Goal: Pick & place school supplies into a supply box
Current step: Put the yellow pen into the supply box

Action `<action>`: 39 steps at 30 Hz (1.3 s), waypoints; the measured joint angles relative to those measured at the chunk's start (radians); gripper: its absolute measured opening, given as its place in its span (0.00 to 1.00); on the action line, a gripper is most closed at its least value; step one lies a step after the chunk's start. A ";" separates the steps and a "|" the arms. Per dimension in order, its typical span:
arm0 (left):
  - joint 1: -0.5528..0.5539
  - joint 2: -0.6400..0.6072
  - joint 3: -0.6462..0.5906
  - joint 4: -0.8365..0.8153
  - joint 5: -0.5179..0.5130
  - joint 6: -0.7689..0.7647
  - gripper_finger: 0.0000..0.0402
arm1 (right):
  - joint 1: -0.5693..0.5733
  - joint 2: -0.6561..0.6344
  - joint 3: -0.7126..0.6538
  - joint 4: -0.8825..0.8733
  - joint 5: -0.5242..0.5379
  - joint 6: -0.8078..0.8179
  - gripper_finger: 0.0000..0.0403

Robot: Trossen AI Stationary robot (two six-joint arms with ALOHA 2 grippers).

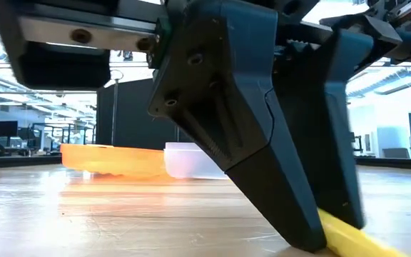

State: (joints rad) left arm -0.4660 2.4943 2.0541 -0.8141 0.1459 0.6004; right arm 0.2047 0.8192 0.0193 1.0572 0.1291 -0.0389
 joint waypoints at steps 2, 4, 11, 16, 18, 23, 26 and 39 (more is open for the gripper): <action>-0.004 0.000 -0.001 -0.004 -0.006 0.005 0.21 | 0.000 0.000 0.000 0.000 0.000 -0.001 0.00; -0.011 0.000 -0.001 -0.007 -0.023 0.018 0.13 | 0.000 0.000 0.000 -0.001 0.000 -0.001 0.00; -0.041 -0.002 -0.002 -0.021 -0.150 0.053 0.06 | 0.000 0.000 0.000 -0.013 0.000 -0.001 0.00; -0.065 -0.002 -0.002 -0.049 -0.215 0.116 0.07 | 0.000 0.000 0.000 -0.014 0.000 0.000 0.00; -0.070 -0.009 -0.002 -0.054 -0.230 0.124 0.04 | 0.000 0.000 0.000 -0.014 0.000 -0.001 0.00; -0.070 -0.052 -0.005 -0.083 -0.234 0.125 0.03 | 0.000 0.000 0.000 -0.015 0.000 0.000 0.00; -0.065 -0.072 -0.012 -0.113 -0.220 0.131 0.03 | 0.000 0.000 0.000 -0.016 0.000 0.000 0.00; -0.037 -0.104 -0.007 -0.065 -0.253 -0.043 0.02 | 0.000 0.000 0.000 -0.031 0.000 0.001 0.00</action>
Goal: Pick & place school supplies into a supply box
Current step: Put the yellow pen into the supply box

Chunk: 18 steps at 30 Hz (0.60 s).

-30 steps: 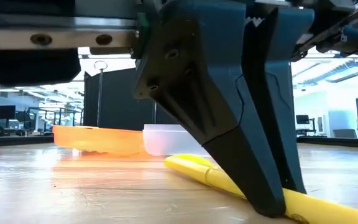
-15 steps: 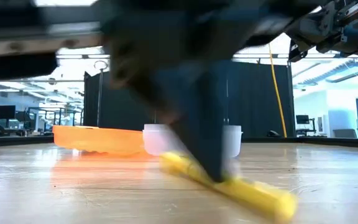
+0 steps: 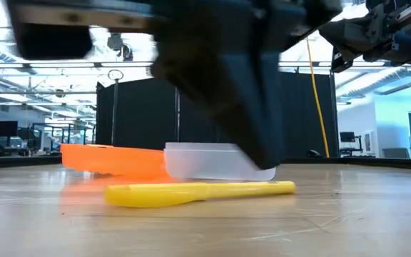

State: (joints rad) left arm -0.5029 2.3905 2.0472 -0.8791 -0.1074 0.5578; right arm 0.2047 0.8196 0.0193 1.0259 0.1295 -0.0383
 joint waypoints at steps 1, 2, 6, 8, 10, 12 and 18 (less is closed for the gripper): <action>0.002 -0.001 0.000 0.013 -0.028 -0.051 0.01 | 0.000 0.000 0.000 -0.005 0.000 0.000 0.00; 0.004 -0.006 0.000 0.016 -0.056 -0.104 0.01 | 0.000 0.000 0.000 -0.013 0.000 0.000 0.00; 0.013 -0.039 0.001 -0.102 -0.040 -0.231 0.01 | 0.000 0.000 0.000 -0.058 0.000 0.029 0.00; 0.003 -0.054 0.001 -0.170 -0.049 -0.305 0.01 | 0.000 -0.001 0.000 -0.076 0.000 0.034 0.00; -0.016 -0.077 -0.011 -0.192 -0.087 -0.349 0.01 | 0.000 0.000 0.006 -0.104 -0.002 0.054 0.00; -0.041 -0.129 -0.061 -0.172 -0.117 -0.368 0.00 | 0.009 0.002 0.039 -0.185 -0.001 0.077 0.00; -0.106 -0.415 -0.472 0.211 -0.157 -0.438 0.00 | 0.102 0.090 0.225 -0.523 0.046 0.132 0.00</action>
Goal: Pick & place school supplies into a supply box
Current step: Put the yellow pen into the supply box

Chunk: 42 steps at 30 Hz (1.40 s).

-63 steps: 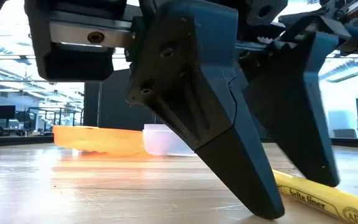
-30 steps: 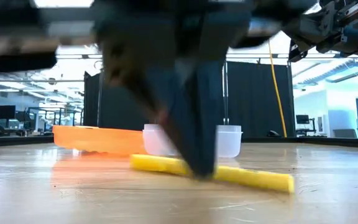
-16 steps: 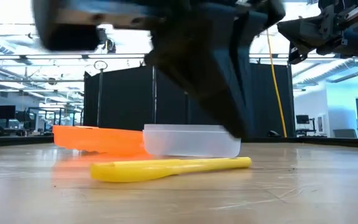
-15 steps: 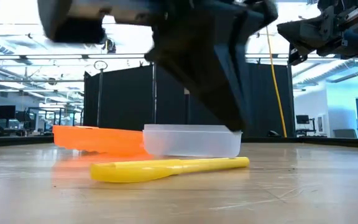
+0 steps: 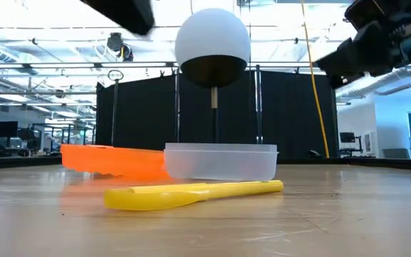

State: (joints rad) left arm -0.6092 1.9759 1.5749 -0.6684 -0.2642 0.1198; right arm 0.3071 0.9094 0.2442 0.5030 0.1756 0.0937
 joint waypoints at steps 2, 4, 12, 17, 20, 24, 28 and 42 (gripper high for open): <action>-0.002 -0.127 -0.171 0.166 0.004 0.000 0.00 | 0.036 0.061 0.033 -0.006 0.026 -0.013 0.00; 0.008 -0.263 -0.334 0.338 0.011 -0.007 0.00 | 0.067 0.123 0.063 0.025 0.036 -0.052 0.00; 0.076 -0.673 -0.867 0.968 0.028 -0.104 0.00 | 0.117 0.355 0.265 0.004 0.033 -0.087 0.00; 0.092 -0.894 -1.052 0.980 -0.030 -0.049 0.00 | 0.118 0.472 0.425 -0.103 0.012 -0.020 0.00; 0.100 -1.035 -1.167 1.087 -0.024 -0.024 0.00 | 0.123 0.503 0.500 -0.181 -0.013 -0.012 0.00; 0.114 -1.202 -1.294 1.090 -0.021 -0.048 0.00 | 0.137 0.539 0.531 -0.173 0.004 -0.040 0.00; 0.129 -1.305 -1.355 1.110 0.001 -0.073 0.00 | 0.136 0.549 0.549 -0.154 0.002 -0.049 0.00; 0.129 -1.368 -1.529 1.422 -0.258 -0.028 0.05 | 0.137 0.899 1.086 -0.909 -0.061 0.145 0.00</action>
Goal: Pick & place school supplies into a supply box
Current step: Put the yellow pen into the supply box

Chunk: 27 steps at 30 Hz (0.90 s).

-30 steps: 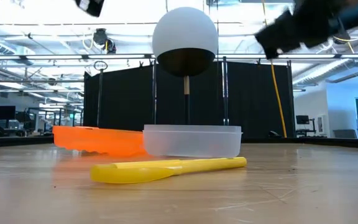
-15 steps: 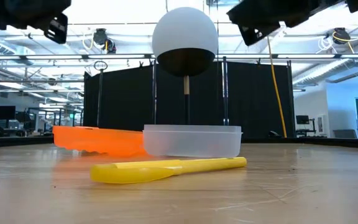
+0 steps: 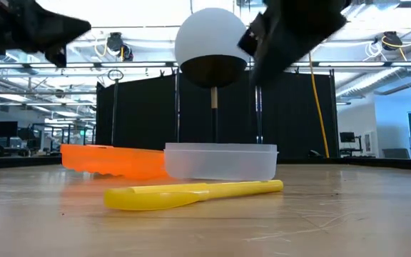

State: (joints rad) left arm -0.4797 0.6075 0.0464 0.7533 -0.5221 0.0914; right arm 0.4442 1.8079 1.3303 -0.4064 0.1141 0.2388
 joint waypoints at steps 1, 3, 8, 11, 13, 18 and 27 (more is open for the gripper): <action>0.000 0.003 -0.006 -0.002 -0.015 -0.010 0.06 | 0.000 0.035 0.048 -0.068 -0.017 -0.017 0.00; 0.000 0.008 -0.020 -0.008 -0.026 -0.056 0.06 | 0.000 0.099 0.125 -0.182 -0.063 -0.060 0.00; 0.000 0.010 -0.036 -0.097 -0.008 -0.197 0.04 | -0.004 0.199 0.261 -0.279 -0.142 -0.033 0.01; 0.000 0.020 -0.036 -0.179 0.021 -0.284 0.02 | -0.024 0.241 0.329 -0.308 -0.198 0.030 0.06; -0.001 0.025 -0.036 -0.197 0.024 -0.302 0.01 | -0.030 0.263 0.364 -0.338 -0.194 0.005 0.10; 0.000 0.026 -0.036 -0.172 0.021 -0.292 0.03 | -0.017 0.296 0.376 -0.344 -0.120 -0.189 0.18; 0.000 0.026 -0.036 -0.174 0.022 -0.284 0.10 | -0.031 0.329 0.375 -0.279 -0.115 -0.220 0.29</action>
State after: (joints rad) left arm -0.4801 0.6338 0.0101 0.5793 -0.4999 -0.1928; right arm 0.4130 2.1365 1.7054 -0.6854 -0.0008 0.0192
